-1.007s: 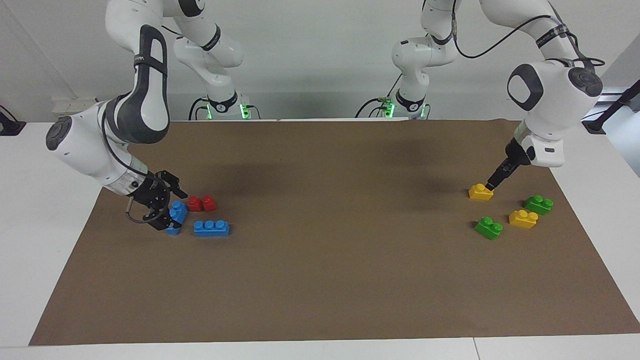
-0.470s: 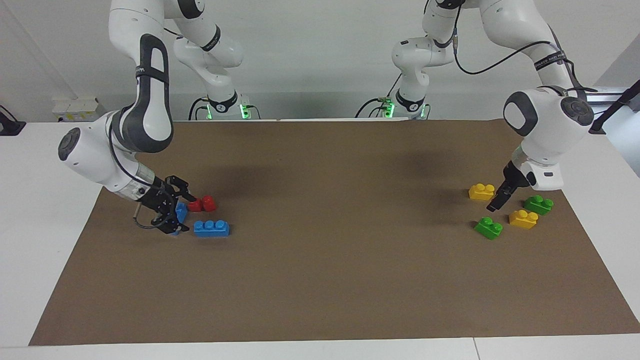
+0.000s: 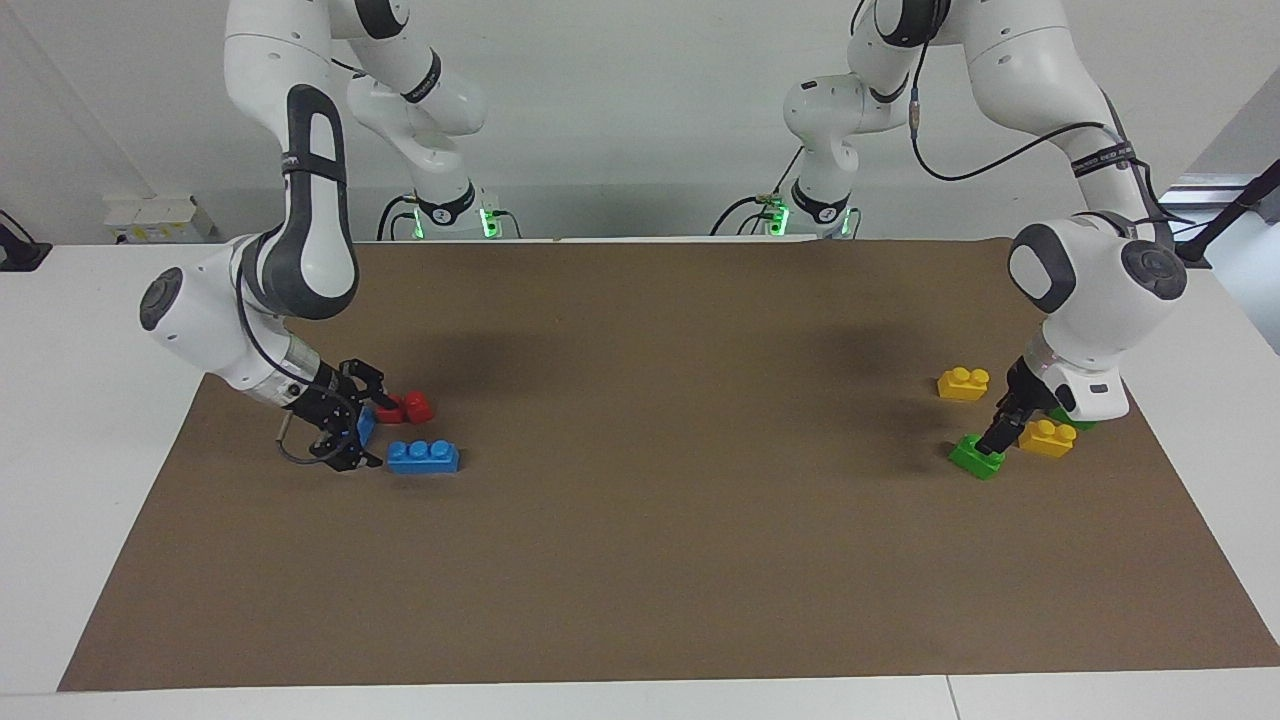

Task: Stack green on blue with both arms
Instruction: 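Reach the left gripper to the green brick while the right gripper reaches the blue brick, then close the left gripper on the green brick while the right gripper grips blue, then lift the green brick with the left gripper while the right gripper lifts blue, then press the green brick onto the blue brick end between both grippers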

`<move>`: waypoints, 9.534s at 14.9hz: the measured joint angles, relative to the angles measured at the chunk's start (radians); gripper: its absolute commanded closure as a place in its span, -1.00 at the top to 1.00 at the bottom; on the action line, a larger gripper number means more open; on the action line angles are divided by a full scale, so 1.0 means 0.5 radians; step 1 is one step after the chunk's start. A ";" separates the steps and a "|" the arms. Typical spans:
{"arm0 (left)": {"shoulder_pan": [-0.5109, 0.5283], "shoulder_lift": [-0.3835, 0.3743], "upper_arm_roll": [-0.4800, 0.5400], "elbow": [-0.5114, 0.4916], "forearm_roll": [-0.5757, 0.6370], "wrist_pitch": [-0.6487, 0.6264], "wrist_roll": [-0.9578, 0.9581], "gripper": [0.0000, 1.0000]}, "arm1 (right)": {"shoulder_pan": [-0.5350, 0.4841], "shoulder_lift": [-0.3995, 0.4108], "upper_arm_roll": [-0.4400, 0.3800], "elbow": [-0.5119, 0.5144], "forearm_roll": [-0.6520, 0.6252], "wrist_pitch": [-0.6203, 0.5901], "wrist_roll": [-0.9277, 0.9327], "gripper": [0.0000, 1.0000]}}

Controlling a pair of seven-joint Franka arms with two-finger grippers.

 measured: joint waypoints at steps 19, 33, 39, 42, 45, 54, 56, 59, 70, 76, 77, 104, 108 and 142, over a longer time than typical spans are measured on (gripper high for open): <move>0.050 0.148 -0.001 -0.103 0.000 0.321 -0.220 1.00 | 0.081 0.005 0.015 -0.218 0.039 0.410 0.040 1.00; 0.050 0.149 -0.003 -0.138 0.000 0.395 -0.226 0.11 | 0.066 0.047 0.010 -0.235 0.040 0.423 -0.116 0.75; 0.050 0.149 -0.004 -0.141 0.000 0.420 -0.228 -1.00 | 0.064 0.054 0.010 -0.235 0.091 0.469 -0.122 0.47; 0.049 0.149 -0.009 -0.134 0.000 0.421 -0.228 -1.00 | 0.064 0.055 0.011 -0.235 0.091 0.476 -0.123 0.24; 0.045 0.145 -0.018 -0.122 0.000 0.412 -0.228 -1.00 | 0.064 0.055 0.012 -0.235 0.091 0.477 -0.154 0.01; -0.014 -0.086 -0.033 -0.077 0.000 0.037 -0.313 -1.00 | 0.061 0.056 0.010 -0.235 0.116 0.478 -0.208 -0.80; -0.048 -0.137 -0.034 -0.077 -0.001 -0.028 -0.383 -1.00 | 0.061 0.056 0.010 -0.234 0.122 0.478 -0.222 -1.00; -0.118 -0.192 -0.037 -0.077 -0.001 -0.107 -0.537 -1.00 | 0.062 0.056 0.012 -0.207 0.123 0.477 -0.227 -1.00; -0.255 -0.387 -0.055 -0.077 -0.001 -0.316 -1.196 -1.00 | 0.185 -0.007 0.082 0.127 0.158 -0.037 -0.124 -1.00; -0.410 -0.394 -0.062 -0.077 -0.001 -0.316 -1.680 -1.00 | 0.598 -0.095 0.094 0.111 0.158 0.075 0.404 -1.00; -0.447 -0.396 -0.062 -0.078 -0.001 -0.316 -1.738 -1.00 | 0.657 -0.097 0.094 0.078 0.158 0.129 0.407 -1.00; -1.501 -0.460 -0.066 -0.443 0.176 0.126 -3.289 -1.00 | 1.195 -0.102 0.096 -0.510 0.169 0.891 0.768 -1.00; -1.546 -0.421 -0.064 -0.449 0.201 0.195 -3.356 -1.00 | 1.232 -0.077 0.096 -0.530 0.169 0.984 0.771 -1.00; -1.680 -0.105 -0.064 -0.343 0.464 0.321 -3.521 1.00 | 1.243 -0.086 0.099 -0.556 0.179 1.040 0.766 -1.00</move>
